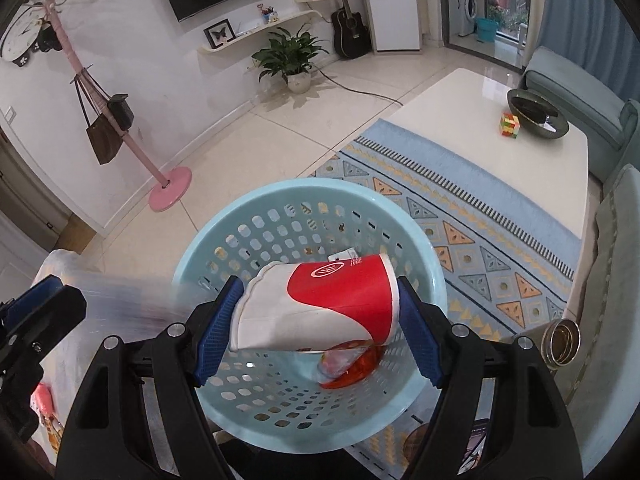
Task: Collect trash
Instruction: 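Carry the clear bottle and red-white cup over the blue basket and release both, then grasp the blue milk carton with the left tool while the right tool grasps the teal container, then carry the blue carton and teal container over the blue basket and release both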
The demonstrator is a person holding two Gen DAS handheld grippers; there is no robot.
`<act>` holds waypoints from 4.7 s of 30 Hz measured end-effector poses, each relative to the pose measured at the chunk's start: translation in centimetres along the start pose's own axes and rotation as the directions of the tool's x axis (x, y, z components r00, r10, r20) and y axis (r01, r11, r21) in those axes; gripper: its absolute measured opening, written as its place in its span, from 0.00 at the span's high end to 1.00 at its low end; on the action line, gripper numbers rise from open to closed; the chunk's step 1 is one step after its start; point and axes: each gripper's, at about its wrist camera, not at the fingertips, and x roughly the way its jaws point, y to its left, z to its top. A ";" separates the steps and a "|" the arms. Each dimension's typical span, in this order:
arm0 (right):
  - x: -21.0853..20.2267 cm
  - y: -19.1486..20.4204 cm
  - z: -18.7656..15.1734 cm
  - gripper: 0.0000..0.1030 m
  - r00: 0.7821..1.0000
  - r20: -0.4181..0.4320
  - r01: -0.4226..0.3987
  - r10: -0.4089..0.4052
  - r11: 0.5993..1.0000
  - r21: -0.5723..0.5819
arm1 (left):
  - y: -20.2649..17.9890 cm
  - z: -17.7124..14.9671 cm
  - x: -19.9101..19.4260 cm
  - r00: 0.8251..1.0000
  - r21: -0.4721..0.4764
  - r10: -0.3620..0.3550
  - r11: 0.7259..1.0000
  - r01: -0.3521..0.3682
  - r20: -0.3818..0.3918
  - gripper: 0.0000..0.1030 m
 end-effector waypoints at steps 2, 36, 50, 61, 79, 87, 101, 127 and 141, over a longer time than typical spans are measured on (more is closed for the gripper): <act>-0.2 -0.1 -0.2 0.30 1.000 -0.002 -0.006 0.006 1.000 0.001 | 0.2 -0.1 -0.6 1.000 -0.002 -0.003 1.000 0.003 0.008 0.45; -14.1 17.5 -7.5 0.21 0.954 0.093 -0.229 0.285 0.893 -0.387 | 17.0 -11.0 -20.8 0.935 -0.308 0.274 0.931 -0.198 0.227 0.32; -15.5 22.8 -19.9 0.22 0.888 -0.104 -0.440 0.448 0.763 -0.473 | 28.4 -16.0 -20.7 0.928 -0.399 0.366 0.863 -0.309 0.074 0.30; -14.7 21.4 -27.3 0.22 0.903 -0.187 -0.425 0.388 0.738 -0.524 | 29.2 -16.2 -16.1 0.948 -0.314 0.314 0.897 -0.312 -0.046 0.32; -13.7 24.3 -28.4 0.53 0.926 -0.161 -0.364 0.342 0.691 -0.625 | 27.1 -17.7 -17.5 0.953 -0.346 0.303 0.892 -0.292 -0.022 0.68; -16.2 24.0 -28.0 0.55 0.896 -0.151 -0.411 0.417 0.655 -0.634 | 24.0 -16.9 -22.3 0.953 -0.338 0.282 0.912 -0.232 0.107 0.68; -21.2 19.6 -19.9 0.55 0.882 0.101 -0.327 0.461 0.752 -0.572 | 16.4 -11.6 -23.3 0.952 -0.202 0.194 0.968 -0.147 0.237 0.68; -5.7 4.3 -3.0 0.55 0.974 0.217 0.068 -0.058 0.997 -0.042 | 2.7 -1.2 -4.3 0.997 -0.024 -0.050 0.998 0.052 0.063 0.68; -1.1 1.2 -3.7 0.52 0.989 0.113 0.091 -0.093 0.996 0.026 | 2.2 -0.2 0.1 0.996 -0.014 -0.087 0.996 0.087 -0.003 0.67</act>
